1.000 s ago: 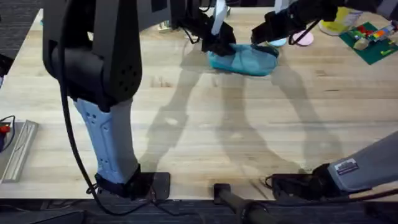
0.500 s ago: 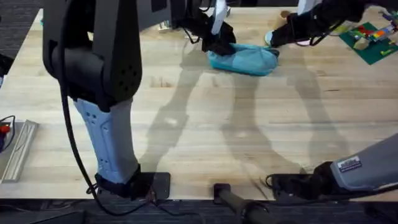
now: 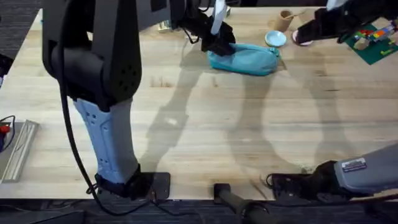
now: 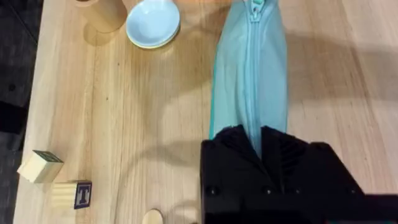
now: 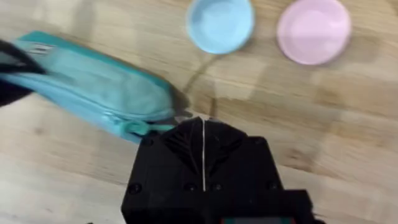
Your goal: Unzip the bag, pick up the pens from the table one at a time and place them inside, then zip the bag closed.
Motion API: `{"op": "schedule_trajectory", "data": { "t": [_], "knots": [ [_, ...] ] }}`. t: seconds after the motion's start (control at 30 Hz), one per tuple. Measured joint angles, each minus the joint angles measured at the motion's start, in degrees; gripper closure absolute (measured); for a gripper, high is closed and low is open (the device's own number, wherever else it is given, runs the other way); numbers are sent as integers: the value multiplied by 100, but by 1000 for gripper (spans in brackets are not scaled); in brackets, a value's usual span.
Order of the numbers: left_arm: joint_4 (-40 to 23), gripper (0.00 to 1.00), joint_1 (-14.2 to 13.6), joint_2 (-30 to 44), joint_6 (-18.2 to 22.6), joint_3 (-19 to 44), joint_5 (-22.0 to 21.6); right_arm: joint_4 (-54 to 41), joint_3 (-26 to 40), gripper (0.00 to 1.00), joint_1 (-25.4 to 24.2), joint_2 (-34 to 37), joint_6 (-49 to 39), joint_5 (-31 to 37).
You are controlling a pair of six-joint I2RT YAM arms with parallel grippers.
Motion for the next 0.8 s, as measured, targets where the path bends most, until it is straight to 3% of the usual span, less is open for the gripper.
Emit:
{"op": "schedule_trajectory", "data": {
  "t": [0.43,0.63,0.67,0.8],
  "knots": [
    [-2,957,2,0,-2,2,-2,-16,0,966,-148,-25,-184,152],
    [-2,957,2,0,-2,0,-2,-45,0,967,-148,-522,-199,159],
    [-2,957,2,-2,-2,2,-2,-55,0,909,-148,-654,-162,159],
    [-1,957,2,-2,-2,1,-2,-202,0,342,-148,-1171,-65,159]
  ]
}}
